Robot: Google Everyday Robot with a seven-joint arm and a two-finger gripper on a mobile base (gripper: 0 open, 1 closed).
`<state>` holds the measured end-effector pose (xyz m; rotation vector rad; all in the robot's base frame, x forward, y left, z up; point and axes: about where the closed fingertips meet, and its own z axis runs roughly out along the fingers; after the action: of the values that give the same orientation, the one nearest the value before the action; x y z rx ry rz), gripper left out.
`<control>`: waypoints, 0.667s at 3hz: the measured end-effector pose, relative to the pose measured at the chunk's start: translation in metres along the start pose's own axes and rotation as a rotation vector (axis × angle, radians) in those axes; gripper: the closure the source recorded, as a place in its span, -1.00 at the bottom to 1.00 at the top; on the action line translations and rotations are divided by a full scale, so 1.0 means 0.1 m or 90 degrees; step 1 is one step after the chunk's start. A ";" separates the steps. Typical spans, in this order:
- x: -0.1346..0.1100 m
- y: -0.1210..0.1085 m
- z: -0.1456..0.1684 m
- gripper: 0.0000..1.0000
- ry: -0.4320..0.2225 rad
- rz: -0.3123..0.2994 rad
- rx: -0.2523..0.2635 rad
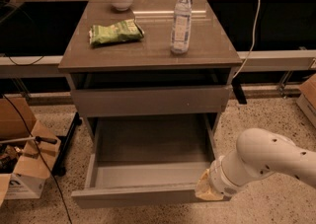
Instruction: Close middle drawer
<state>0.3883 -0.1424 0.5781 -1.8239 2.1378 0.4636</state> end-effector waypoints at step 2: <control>0.15 -0.16 0.73 1.00 -0.030 0.017 -0.016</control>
Offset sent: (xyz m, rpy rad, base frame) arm 0.0261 0.0267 -0.1194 0.0996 0.0361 -0.0290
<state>0.4026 -0.1272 0.5045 -1.7820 2.1368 0.5369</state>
